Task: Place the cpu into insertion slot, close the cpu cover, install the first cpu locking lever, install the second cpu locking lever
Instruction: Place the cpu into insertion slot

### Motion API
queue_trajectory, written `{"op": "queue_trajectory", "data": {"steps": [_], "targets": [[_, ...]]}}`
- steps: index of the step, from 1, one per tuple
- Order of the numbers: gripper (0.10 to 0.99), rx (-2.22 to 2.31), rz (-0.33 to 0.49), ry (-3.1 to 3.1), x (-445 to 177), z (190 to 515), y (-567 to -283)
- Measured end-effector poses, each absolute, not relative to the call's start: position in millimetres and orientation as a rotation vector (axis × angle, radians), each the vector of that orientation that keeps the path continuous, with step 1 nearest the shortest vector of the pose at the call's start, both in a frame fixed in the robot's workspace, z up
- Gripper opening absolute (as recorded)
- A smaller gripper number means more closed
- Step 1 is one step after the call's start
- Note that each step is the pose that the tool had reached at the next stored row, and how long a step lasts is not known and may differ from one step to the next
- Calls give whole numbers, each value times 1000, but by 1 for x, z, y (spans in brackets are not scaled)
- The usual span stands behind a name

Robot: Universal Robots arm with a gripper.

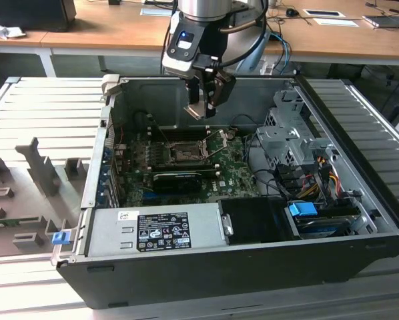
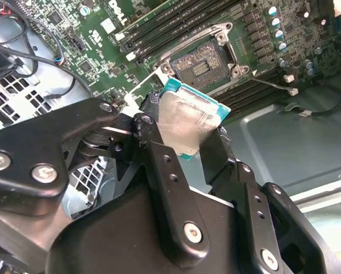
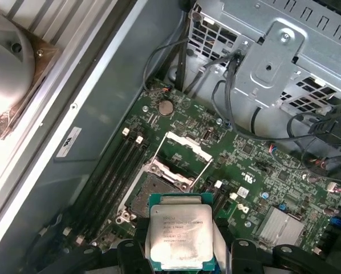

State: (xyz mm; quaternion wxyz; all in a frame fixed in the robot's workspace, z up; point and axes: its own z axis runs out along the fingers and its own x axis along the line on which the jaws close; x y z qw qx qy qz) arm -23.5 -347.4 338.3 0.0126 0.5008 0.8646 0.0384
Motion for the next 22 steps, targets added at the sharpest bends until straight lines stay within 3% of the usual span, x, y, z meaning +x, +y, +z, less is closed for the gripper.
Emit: {"op": "queue_trajectory", "data": {"steps": [22], "targets": [[529, 1650, 118, 2638, -24, 335, -347]]}}
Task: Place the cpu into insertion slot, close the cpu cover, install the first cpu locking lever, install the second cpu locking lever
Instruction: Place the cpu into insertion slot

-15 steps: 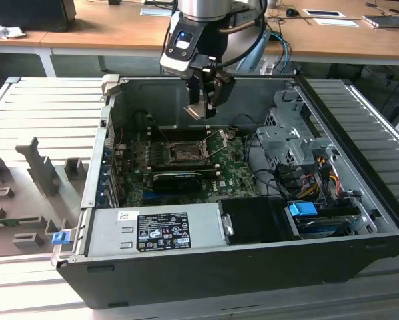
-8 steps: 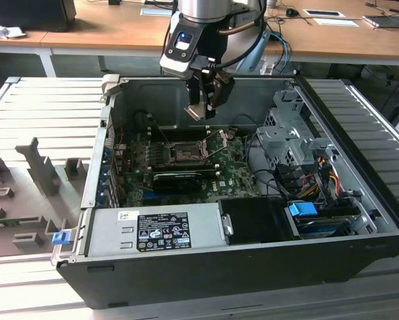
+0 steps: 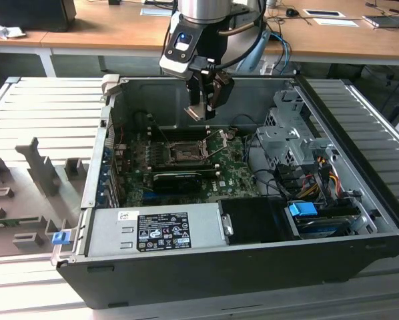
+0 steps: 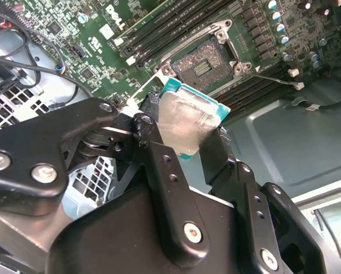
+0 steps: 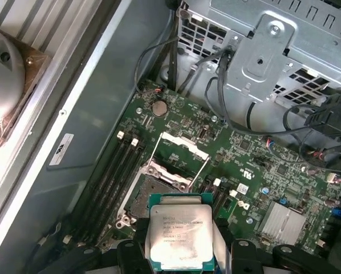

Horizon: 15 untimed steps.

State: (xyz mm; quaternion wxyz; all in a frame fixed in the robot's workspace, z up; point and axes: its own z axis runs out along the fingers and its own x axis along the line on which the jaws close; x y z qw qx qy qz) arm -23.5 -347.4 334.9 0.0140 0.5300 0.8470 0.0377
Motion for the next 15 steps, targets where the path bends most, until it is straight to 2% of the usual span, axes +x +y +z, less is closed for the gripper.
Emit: {"op": "queue_trajectory", "data": {"steps": [15], "targets": [[529, 1760, 113, 2561, -23, 326, -347]]}}
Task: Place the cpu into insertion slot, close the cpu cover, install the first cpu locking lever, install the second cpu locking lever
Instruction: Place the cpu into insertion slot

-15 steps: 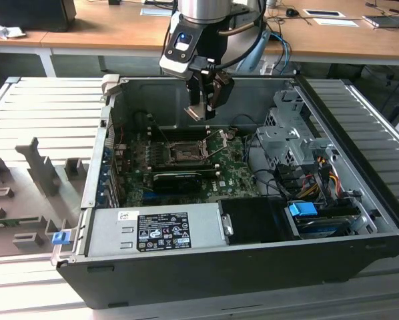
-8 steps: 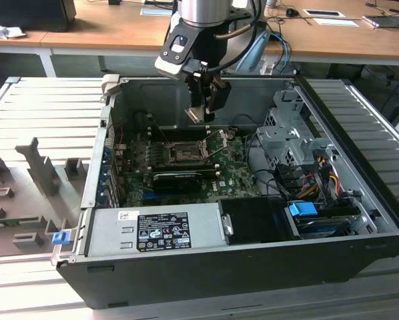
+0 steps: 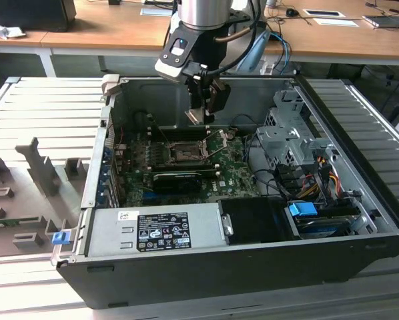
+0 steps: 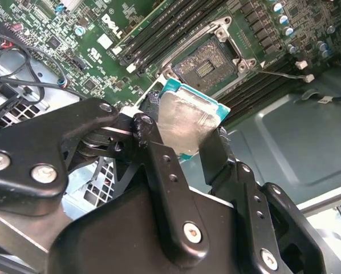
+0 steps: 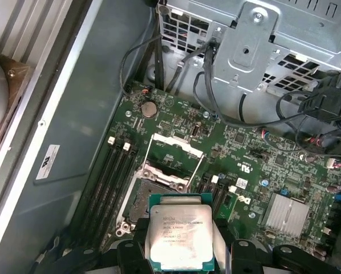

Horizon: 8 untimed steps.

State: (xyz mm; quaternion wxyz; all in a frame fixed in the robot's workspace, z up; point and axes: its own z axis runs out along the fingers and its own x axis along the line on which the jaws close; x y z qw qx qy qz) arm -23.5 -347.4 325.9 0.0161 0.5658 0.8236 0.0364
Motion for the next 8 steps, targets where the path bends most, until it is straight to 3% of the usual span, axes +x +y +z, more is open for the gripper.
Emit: {"op": "queue_trajectory", "data": {"steps": [8], "targets": [[529, 1760, 113, 2561, -24, 320, -347]]}}
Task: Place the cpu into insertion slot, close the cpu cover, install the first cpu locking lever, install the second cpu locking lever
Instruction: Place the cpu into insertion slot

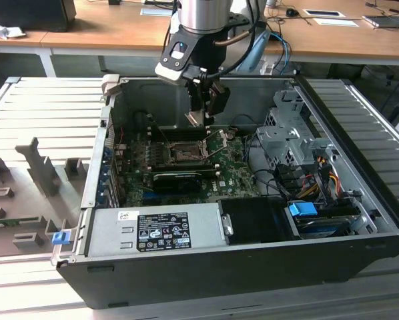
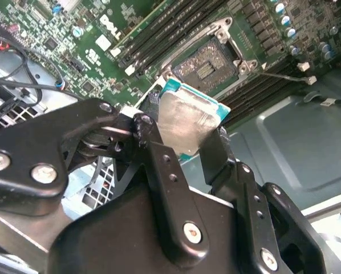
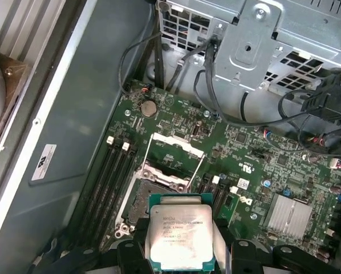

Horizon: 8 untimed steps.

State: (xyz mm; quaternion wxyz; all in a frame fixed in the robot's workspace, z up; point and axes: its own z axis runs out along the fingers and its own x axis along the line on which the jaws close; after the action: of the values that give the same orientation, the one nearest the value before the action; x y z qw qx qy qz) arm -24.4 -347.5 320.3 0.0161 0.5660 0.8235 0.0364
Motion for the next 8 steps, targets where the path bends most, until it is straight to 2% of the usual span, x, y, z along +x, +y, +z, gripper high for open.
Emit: {"op": "queue_trajectory", "data": {"steps": [8], "targets": [[529, 1905, 103, 2447, -24, 307, -347]]}}
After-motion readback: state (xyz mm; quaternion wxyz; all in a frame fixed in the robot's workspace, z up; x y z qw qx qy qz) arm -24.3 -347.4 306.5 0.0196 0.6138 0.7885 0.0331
